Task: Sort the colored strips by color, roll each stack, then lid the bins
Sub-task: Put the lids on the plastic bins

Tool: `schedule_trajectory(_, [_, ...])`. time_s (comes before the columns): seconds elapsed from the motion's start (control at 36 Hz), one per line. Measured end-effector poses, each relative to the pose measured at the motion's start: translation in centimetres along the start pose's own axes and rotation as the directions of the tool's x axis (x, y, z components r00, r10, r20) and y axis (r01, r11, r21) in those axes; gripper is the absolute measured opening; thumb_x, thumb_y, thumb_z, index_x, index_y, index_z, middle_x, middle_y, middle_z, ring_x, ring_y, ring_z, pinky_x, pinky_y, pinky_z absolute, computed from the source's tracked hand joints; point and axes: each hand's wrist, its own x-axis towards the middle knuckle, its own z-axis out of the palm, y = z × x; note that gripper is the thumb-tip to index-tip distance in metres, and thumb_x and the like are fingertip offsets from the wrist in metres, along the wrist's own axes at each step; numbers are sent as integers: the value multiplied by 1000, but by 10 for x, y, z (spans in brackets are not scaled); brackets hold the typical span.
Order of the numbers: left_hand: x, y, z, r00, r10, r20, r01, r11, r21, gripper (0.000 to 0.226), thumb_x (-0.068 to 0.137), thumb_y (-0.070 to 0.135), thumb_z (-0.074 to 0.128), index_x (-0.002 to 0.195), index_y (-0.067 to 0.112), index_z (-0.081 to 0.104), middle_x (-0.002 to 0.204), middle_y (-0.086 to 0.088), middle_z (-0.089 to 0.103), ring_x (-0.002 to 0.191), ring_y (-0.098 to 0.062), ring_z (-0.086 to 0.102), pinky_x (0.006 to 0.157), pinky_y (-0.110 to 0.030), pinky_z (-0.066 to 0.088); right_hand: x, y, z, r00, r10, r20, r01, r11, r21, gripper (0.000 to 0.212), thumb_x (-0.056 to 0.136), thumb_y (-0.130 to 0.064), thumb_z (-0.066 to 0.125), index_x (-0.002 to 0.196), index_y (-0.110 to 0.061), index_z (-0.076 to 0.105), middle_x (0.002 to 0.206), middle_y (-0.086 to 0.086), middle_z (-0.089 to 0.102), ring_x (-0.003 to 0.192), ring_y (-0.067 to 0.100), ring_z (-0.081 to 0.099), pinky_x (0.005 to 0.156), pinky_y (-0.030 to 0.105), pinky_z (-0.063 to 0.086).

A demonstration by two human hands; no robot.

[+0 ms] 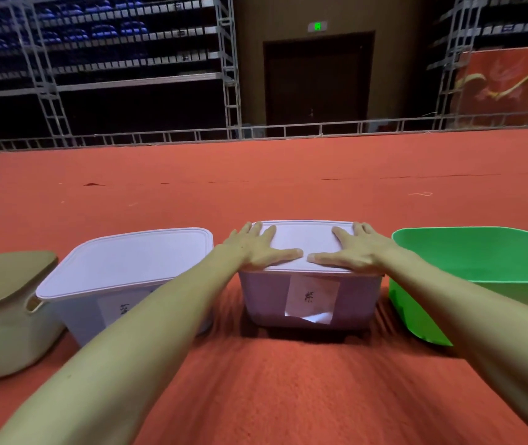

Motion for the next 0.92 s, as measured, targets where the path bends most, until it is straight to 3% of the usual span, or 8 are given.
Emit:
schedule_trajectory(0.17, [-4, 1, -4, 999, 17, -30, -16, 999, 35, 101, 75, 87, 19, 152, 21, 13, 160, -8, 10, 147, -26, 10, 116, -55, 7, -3, 0, -3, 1000, -13, 0, 13, 1000, 8, 126, 48, -101, 22, 151, -29, 8, 159, 16, 3, 146, 29, 1, 116, 53, 11])
schedule_trajectory(0.25, [-17, 0, -18, 998, 15, -54, -18, 998, -52, 93, 82, 80, 26, 151, 16, 19, 159, -4, 20, 144, -24, 23, 115, -55, 13, -11, -3, -14, 999, -29, -32, 30, 1000, 10, 130, 43, -102, 16, 151, -30, 11, 160, 10, 6, 147, 31, 3, 115, 57, 7])
schedule_trajectory(0.39, [-63, -26, -43, 991, 52, -121, -73, 982, -177, 74, 88, 65, 44, 143, 16, 39, 148, -8, 41, 134, -26, 41, 108, -39, 35, -42, -29, -33, 979, -154, -135, 165, 983, 75, 95, 74, -82, 37, 148, -24, 26, 153, 9, 32, 139, 29, 28, 112, 48, 26])
schedule_trajectory(0.47, [-106, -49, -53, 980, 53, -189, -87, 980, -177, 67, 90, 57, 49, 139, 12, 46, 145, -8, 46, 133, -23, 42, 109, -35, 34, -72, -65, -38, 963, -223, -150, 244, 960, 138, 82, 82, -71, 45, 145, -19, 35, 151, 2, 37, 138, 22, 35, 112, 37, 28])
schedule_trajectory(0.56, [-163, -72, -55, 960, 85, -267, -122, 985, -125, 60, 93, 48, 50, 136, 7, 49, 143, -9, 49, 132, -22, 43, 108, -30, 30, -110, -109, -33, 935, -295, -199, 331, 927, 177, 75, 82, -68, 48, 139, -20, 46, 145, 1, 46, 134, 22, 41, 109, 35, 33])
schedule_trajectory(0.69, [-255, -139, -26, 982, -25, -186, -1, 991, -135, 69, 82, 65, 39, 109, 6, 63, 113, -13, 65, 106, -28, 57, 93, -37, 42, -160, -191, -6, 912, -374, -170, 409, 868, 283, 65, 83, -58, 58, 132, -15, 54, 131, 10, 59, 119, 25, 55, 101, 37, 42])
schedule_trajectory(0.78, [-302, -183, 1, 979, -145, -141, 123, 980, -153, 49, 89, 54, 50, 95, 6, 61, 99, -12, 64, 101, -31, 58, 85, -35, 42, -178, -236, 20, 906, -413, -93, 421, 857, 297, 68, 81, -62, 58, 130, -15, 55, 129, 9, 61, 119, 28, 54, 100, 39, 43])
schedule_trajectory(0.92, [-369, -258, 35, 947, -301, -111, 274, 939, -208, 51, 91, 50, 51, 120, 9, 60, 124, -10, 62, 118, -24, 54, 97, -29, 39, -195, -304, 56, 893, -450, -17, 424, 827, 368, 63, 80, -60, 60, 125, -16, 56, 124, 10, 61, 115, 29, 54, 92, 39, 46])
